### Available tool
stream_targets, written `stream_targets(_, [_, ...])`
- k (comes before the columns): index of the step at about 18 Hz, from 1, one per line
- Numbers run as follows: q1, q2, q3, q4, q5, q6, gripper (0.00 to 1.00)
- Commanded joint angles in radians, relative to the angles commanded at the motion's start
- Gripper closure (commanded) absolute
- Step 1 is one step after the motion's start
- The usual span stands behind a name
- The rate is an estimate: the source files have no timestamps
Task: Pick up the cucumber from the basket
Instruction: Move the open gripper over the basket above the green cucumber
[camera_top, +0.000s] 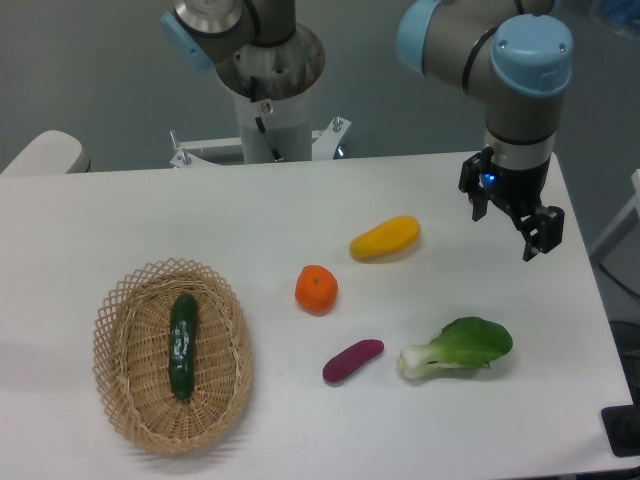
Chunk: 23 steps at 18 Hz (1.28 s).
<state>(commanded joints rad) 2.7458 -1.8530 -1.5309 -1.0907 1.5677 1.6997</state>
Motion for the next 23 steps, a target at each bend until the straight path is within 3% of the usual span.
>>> stream_targets(7, [-0.047,0.017,-0.001,-0.014,0.0,-0.04,0.0])
stream_targets(9, [-0.081,0.024,-0.012,-0.061,-0.005,-0.116,0.0])
stream_targets(17, [-0.283,0.063,-0.025,-0.09,-0.008,-0.734,0.0])
stream_targets(23, [-0.461,0.054,-0.103,-0.075,-0.012,-1.17,0.0])
